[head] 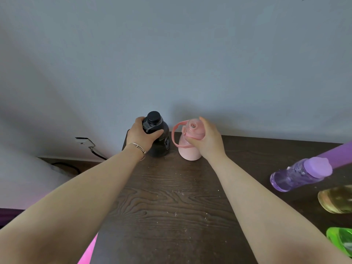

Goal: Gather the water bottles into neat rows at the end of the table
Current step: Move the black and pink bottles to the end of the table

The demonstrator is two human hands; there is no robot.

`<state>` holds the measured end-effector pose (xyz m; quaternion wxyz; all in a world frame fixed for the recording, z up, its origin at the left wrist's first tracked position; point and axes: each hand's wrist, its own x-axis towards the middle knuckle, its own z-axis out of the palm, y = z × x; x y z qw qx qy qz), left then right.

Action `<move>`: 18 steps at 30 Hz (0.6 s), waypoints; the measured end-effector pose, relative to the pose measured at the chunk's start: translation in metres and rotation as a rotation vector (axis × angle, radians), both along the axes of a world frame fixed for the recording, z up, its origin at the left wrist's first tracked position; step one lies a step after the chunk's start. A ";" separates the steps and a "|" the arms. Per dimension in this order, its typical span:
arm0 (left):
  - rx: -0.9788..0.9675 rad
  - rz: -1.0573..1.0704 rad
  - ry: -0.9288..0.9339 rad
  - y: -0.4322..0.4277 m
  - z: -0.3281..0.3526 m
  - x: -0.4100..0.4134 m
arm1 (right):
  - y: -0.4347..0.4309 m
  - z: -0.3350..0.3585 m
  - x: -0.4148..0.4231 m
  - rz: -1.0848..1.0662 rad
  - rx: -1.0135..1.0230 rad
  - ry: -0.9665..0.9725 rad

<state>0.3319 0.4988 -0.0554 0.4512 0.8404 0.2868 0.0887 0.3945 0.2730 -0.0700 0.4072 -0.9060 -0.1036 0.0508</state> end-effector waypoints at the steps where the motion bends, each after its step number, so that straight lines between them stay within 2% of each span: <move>1: 0.003 -0.003 0.003 0.001 0.000 0.000 | 0.000 -0.001 0.000 0.017 -0.010 0.000; 8: 0.066 -0.068 0.090 0.005 0.001 0.001 | 0.002 -0.002 -0.001 0.065 -0.038 0.019; 12: 0.113 -0.126 0.161 0.003 0.008 0.000 | 0.004 0.004 -0.005 0.076 -0.135 0.010; 15: 0.276 -0.185 0.213 0.001 0.011 -0.010 | 0.003 0.016 -0.013 0.070 -0.266 -0.027; 18: 0.501 -0.241 0.274 -0.008 0.018 -0.031 | -0.003 0.034 -0.030 0.082 -0.383 -0.158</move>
